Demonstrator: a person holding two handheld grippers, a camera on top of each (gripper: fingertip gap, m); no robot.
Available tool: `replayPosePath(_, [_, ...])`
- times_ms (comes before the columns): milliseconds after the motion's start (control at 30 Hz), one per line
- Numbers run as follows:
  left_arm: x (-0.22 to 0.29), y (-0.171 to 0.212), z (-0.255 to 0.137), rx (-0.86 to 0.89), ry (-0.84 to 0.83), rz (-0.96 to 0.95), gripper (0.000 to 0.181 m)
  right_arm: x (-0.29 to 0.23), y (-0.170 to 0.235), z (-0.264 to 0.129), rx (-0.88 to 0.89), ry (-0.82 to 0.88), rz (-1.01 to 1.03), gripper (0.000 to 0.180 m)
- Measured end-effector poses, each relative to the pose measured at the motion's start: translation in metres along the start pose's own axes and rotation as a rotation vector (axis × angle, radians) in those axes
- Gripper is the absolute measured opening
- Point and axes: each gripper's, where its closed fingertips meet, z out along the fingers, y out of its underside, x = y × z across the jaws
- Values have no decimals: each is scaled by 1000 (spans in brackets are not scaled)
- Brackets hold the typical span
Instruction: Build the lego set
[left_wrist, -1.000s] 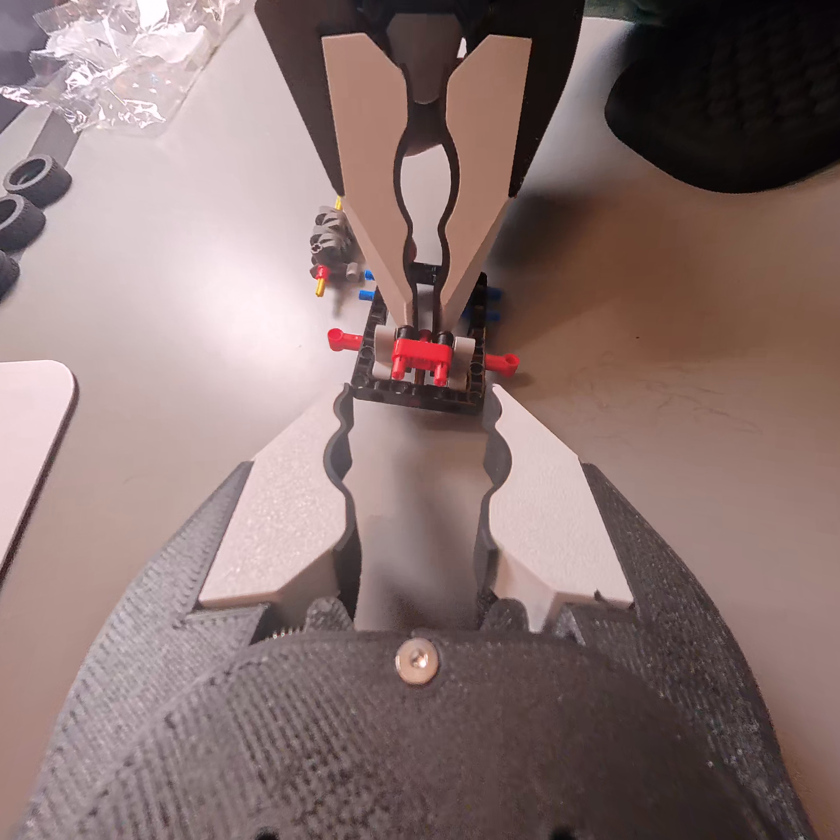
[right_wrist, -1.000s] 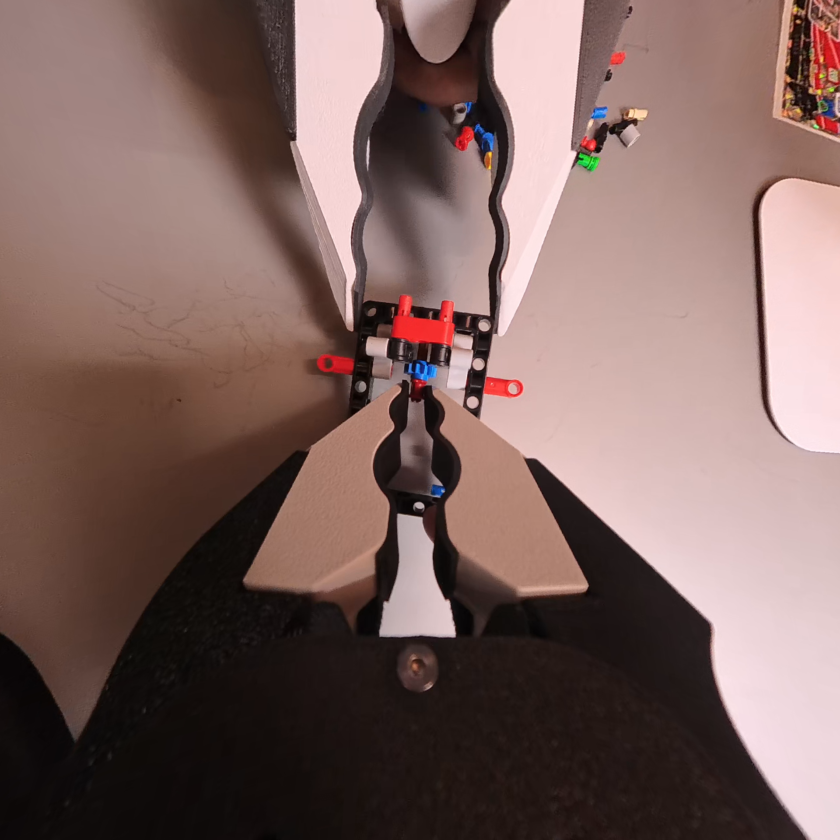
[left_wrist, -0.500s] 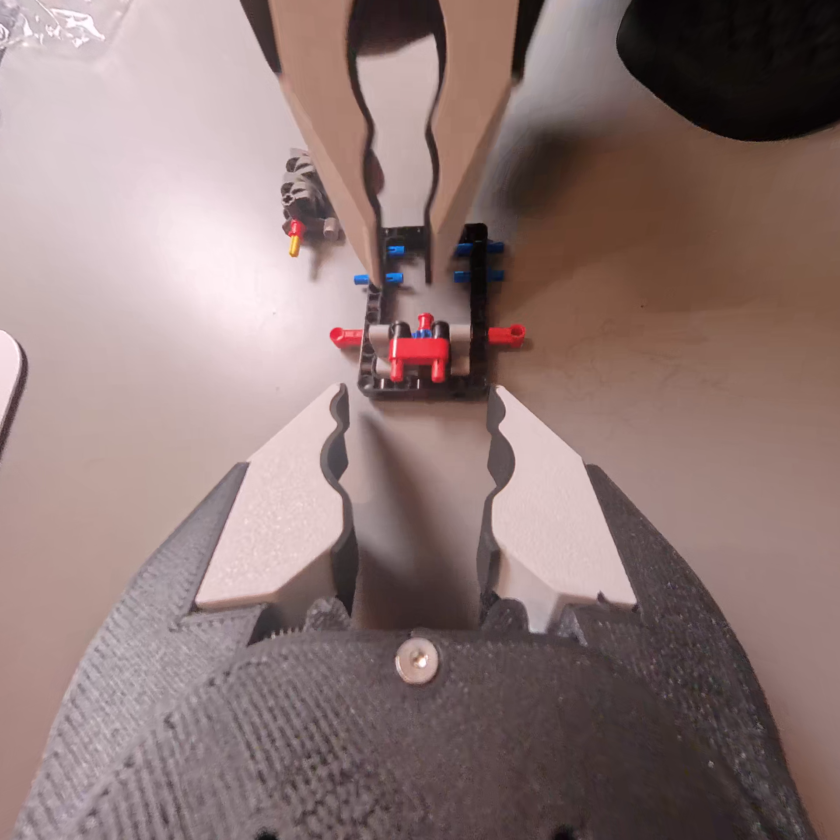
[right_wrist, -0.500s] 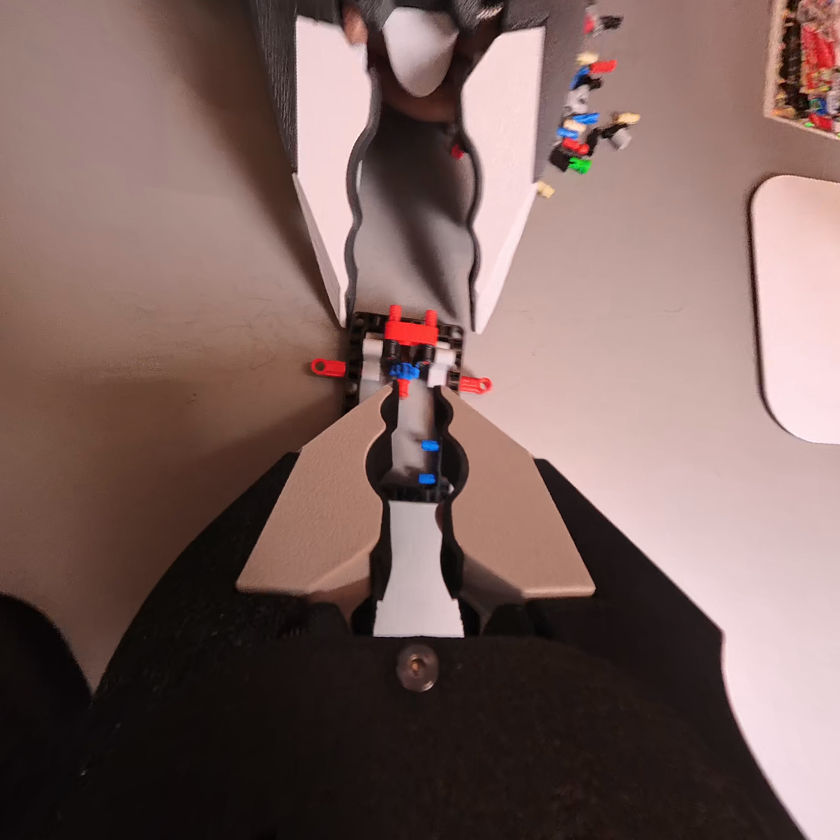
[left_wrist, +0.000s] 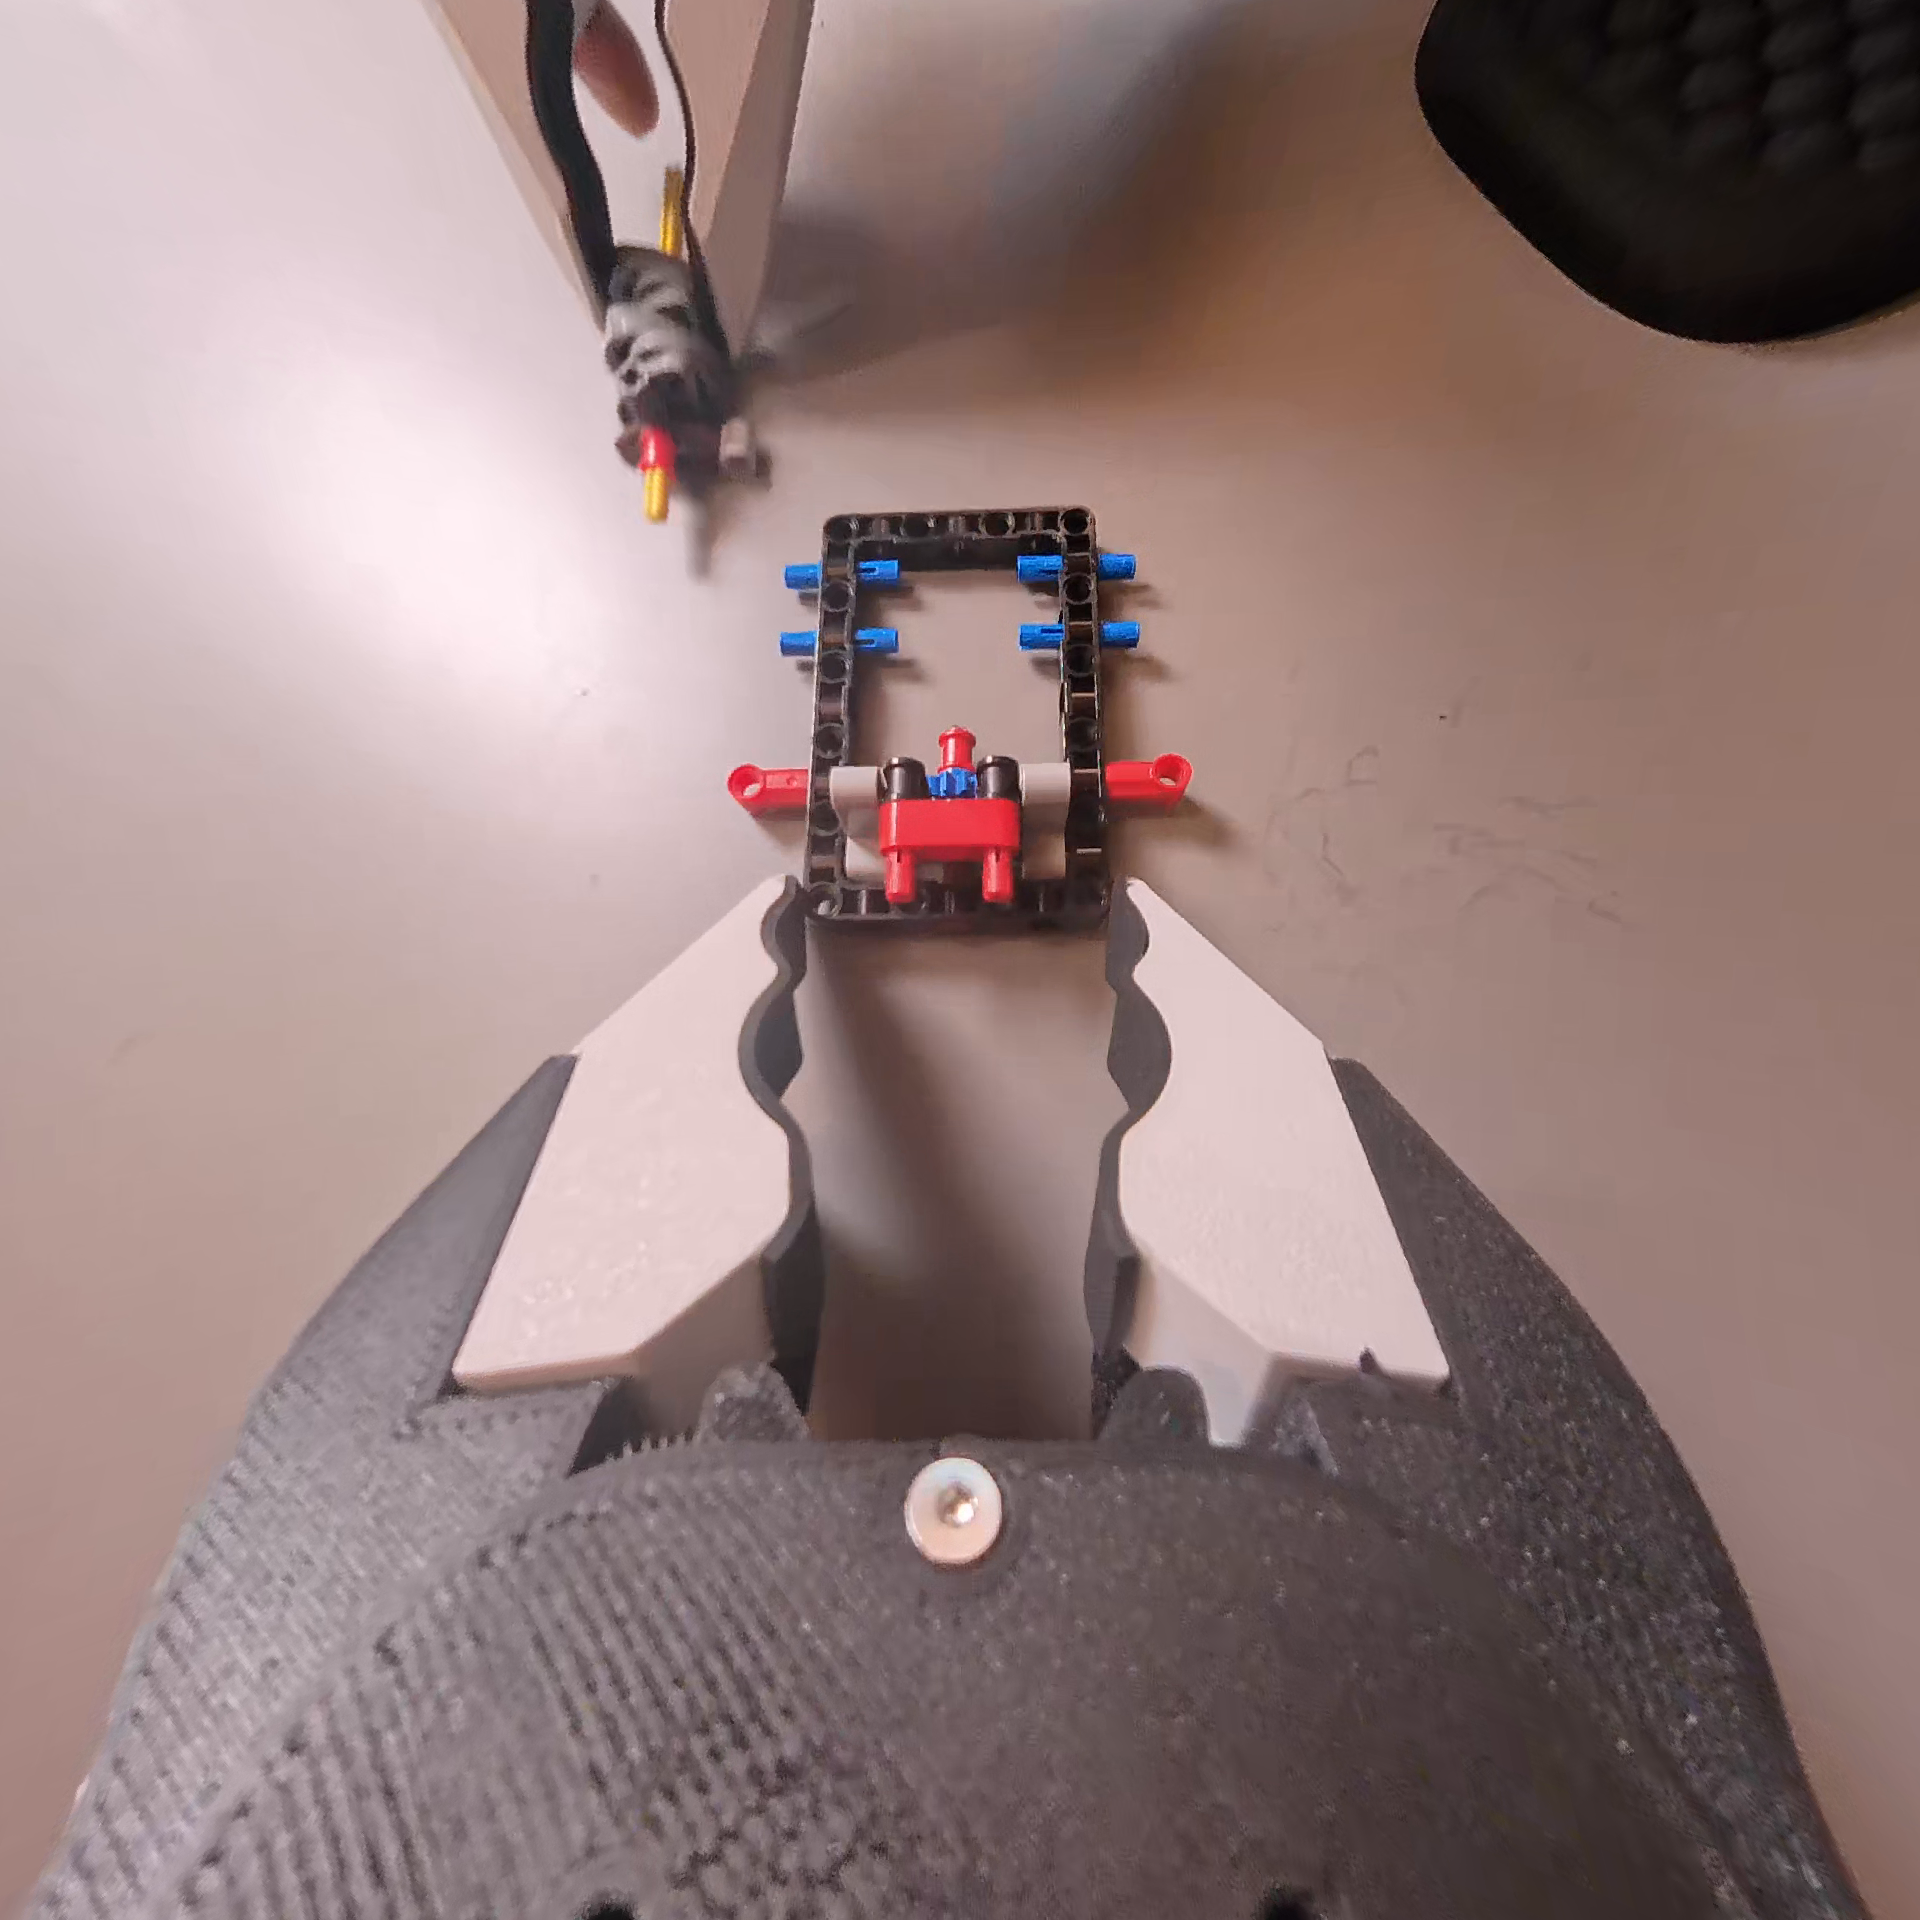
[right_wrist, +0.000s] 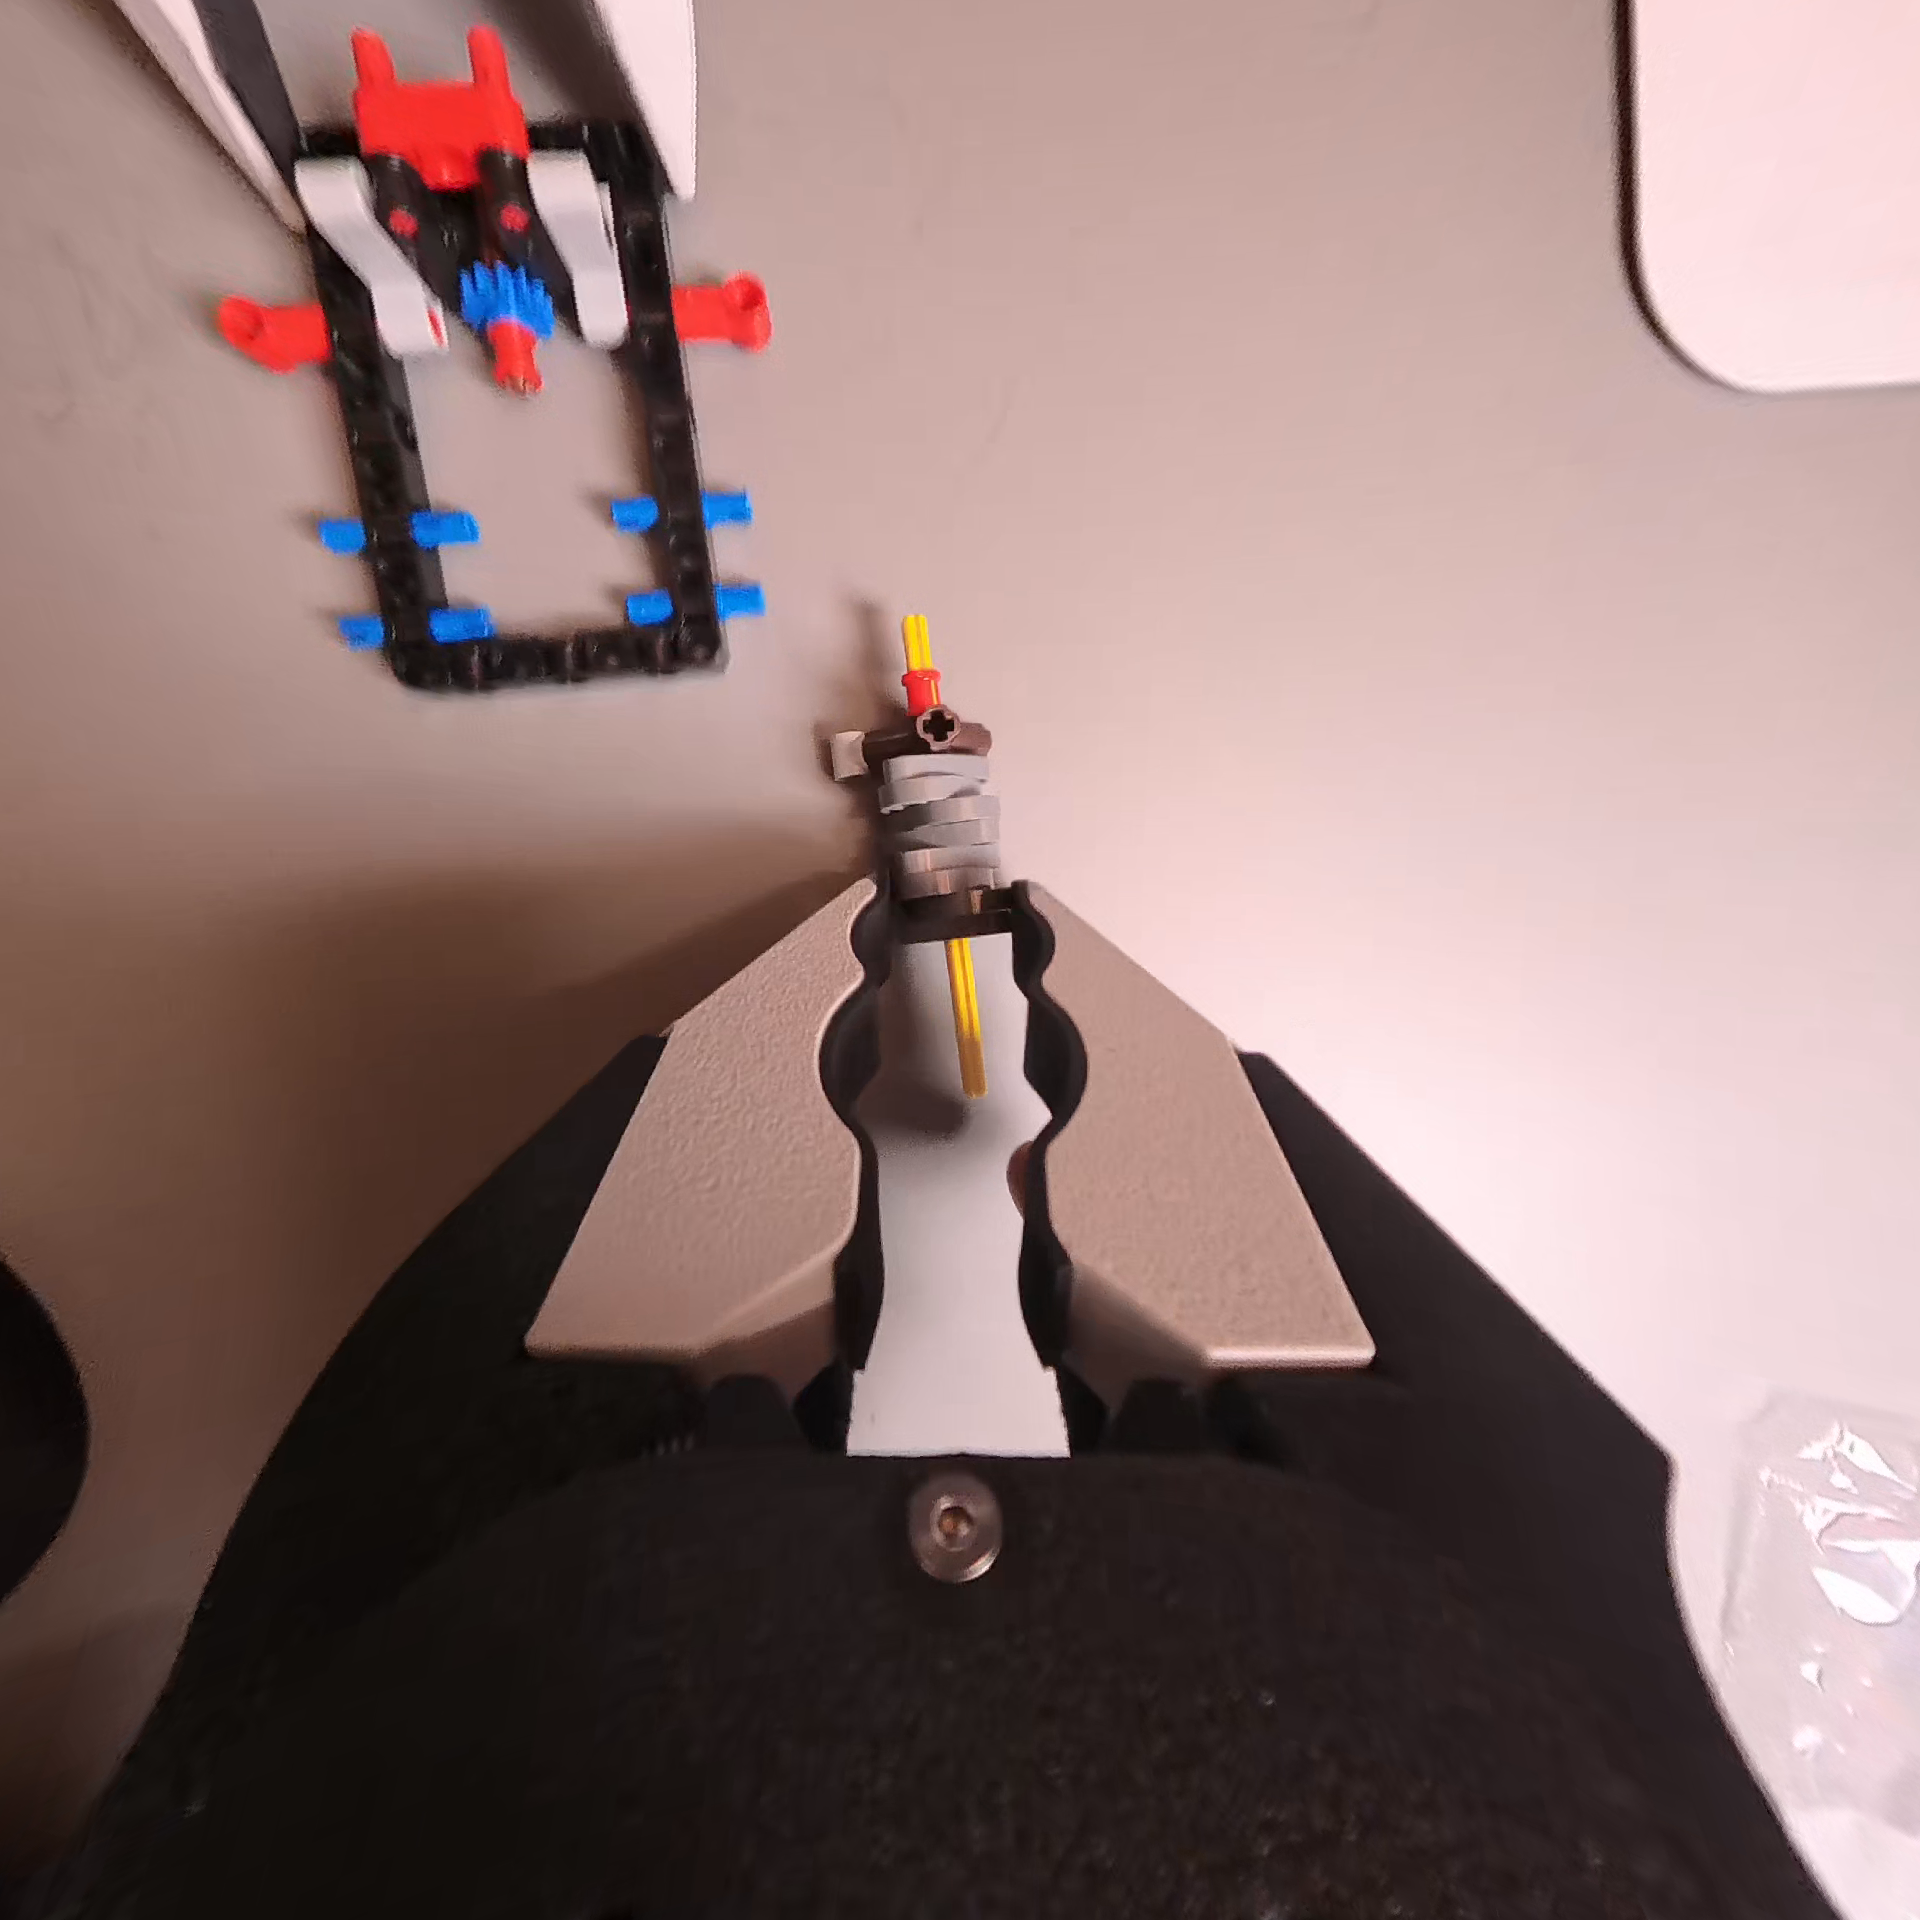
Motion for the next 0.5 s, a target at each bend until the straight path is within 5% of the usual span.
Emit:
replayPosePath(167, [-1,8,-7,-6,19,-29,58,6,24,-10,-54,22,19,21])
replayPosePath(300, [-5,8,-17,13,18,-34,67,13,21,-26,-32,65,29,43])
replayPosePath(500, [-49,-29,-79,294,-152,-118,58,61,-45,-96,391,353,112,40])
